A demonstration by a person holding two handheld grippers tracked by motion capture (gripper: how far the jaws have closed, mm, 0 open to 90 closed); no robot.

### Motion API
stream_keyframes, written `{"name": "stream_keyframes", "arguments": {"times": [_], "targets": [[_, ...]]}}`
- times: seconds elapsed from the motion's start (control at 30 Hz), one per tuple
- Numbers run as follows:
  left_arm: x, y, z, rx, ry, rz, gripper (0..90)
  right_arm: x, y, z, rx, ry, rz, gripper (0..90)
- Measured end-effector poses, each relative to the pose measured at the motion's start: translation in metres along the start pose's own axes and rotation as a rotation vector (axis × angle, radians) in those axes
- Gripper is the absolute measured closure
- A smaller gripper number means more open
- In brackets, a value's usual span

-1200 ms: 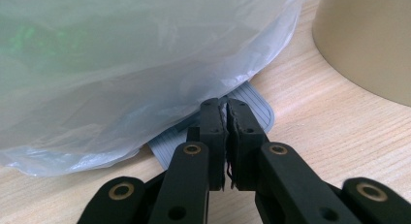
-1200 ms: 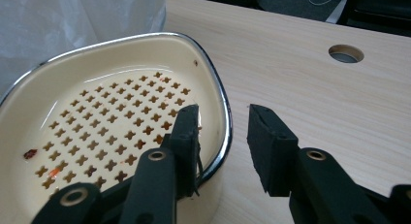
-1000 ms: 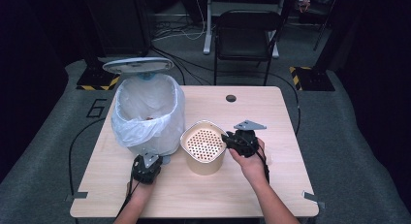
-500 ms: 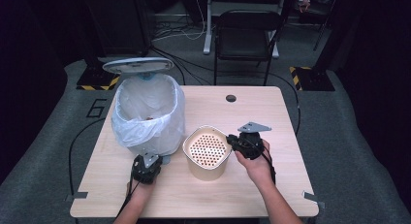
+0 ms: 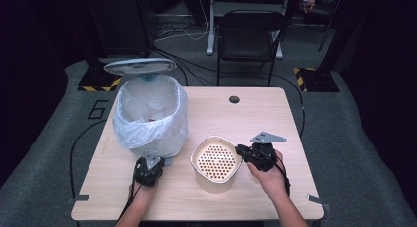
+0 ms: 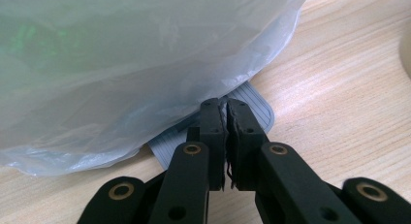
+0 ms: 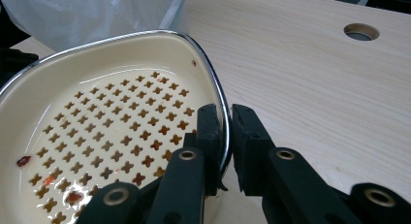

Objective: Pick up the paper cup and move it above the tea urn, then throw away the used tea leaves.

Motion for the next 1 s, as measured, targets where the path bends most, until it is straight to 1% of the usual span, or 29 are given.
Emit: {"name": "stream_keyframes", "arguments": {"times": [0.03,0.17,0.23,0.27,0.33,0.37,0.4,0.43,0.47,0.5,0.53,0.57,0.6,0.63,0.7,0.73,0.8,0.87,0.9,0.93,0.97,1.0], "targets": [[0.000,0.000,0.000,-0.001,0.000,0.000,85.9,0.001,-0.001,-0.001,-0.008,-0.002,-0.001,82.3],[0.000,0.000,0.000,-0.004,-0.001,0.001,85.8,0.004,-0.001,-0.003,-0.007,-0.001,0.010,81.8],[0.000,0.000,0.000,-0.003,-0.001,0.001,85.8,0.004,-0.001,-0.002,-0.017,0.007,0.015,74.1],[0.000,0.000,0.000,-0.003,-0.001,0.001,85.8,0.005,-0.002,-0.001,-0.022,0.013,0.025,70.4],[0.000,0.000,0.000,-0.003,-0.007,-0.005,85.8,0.008,-0.002,0.001,-0.031,0.033,0.021,66.4],[0.000,0.000,0.000,-0.001,0.001,0.000,85.8,0.011,-0.002,0.002,-0.034,0.041,0.022,63.9],[0.000,0.000,0.000,-0.001,-0.001,0.000,85.8,0.013,-0.002,0.004,-0.038,0.054,0.022,59.9],[0.000,-0.001,0.000,-0.007,0.002,0.004,85.8,0.016,-0.003,0.006,-0.046,0.063,0.042,56.4],[0.000,-0.001,0.001,-0.006,0.003,0.004,85.8,0.019,-0.002,0.007,-0.057,0.076,0.047,55.2],[0.000,0.000,0.000,0.000,0.003,0.001,85.9,0.022,-0.001,0.007,-0.058,0.084,0.044,53.7],[-0.001,0.000,0.001,0.005,0.009,-0.001,85.8,0.026,0.002,0.007,-0.053,0.098,0.033,51.3],[0.000,0.000,0.000,0.003,0.000,-0.002,85.9,0.029,0.003,0.005,-0.054,0.097,0.026,48.3],[0.000,0.000,0.000,0.004,0.006,-0.001,85.8,0.032,0.005,0.003,-0.061,0.095,0.018,45.2],[-0.001,0.000,0.000,0.004,0.008,-0.002,85.8,0.034,0.006,0.001,-0.057,0.099,0.007,45.0],[0.000,0.000,0.000,0.005,0.007,-0.002,85.8,0.039,0.010,-0.003,-0.046,0.104,-0.021,42.5],[0.000,0.000,0.000,0.005,0.007,-0.002,85.8,0.044,0.014,-0.012,-0.038,0.089,-0.054,37.9],[-0.001,0.000,0.000,0.006,0.008,-0.003,85.8,0.045,0.016,-0.015,-0.038,0.090,-0.060,36.4],[0.000,0.000,0.000,0.006,0.008,-0.003,85.8,0.050,0.022,-0.022,-0.048,0.108,-0.092,30.1],[0.000,0.000,0.000,0.004,0.008,-0.002,85.8,0.052,0.025,-0.025,-0.056,0.113,-0.103,28.8],[0.000,0.000,0.000,0.001,-0.006,-0.005,85.8,0.054,0.030,-0.030,-0.057,0.114,-0.112,24.8],[0.000,0.000,0.000,0.003,0.006,-0.001,85.7,0.054,0.031,-0.032,-0.056,0.113,-0.119,24.1],[0.000,0.000,0.000,0.006,0.008,-0.002,85.7,0.054,0.031,-0.032,-0.056,0.113,-0.119,24.1]]}}
Point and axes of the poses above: each handheld gripper's, and its own axes: x roughly backward along the jaws, z roughly out of its top, y roughly to its right, the point moved 9 cm from there along -x, roughly forward along the jaws, and after that the axes turned 11 degrees about x, right-handed, at the moved point
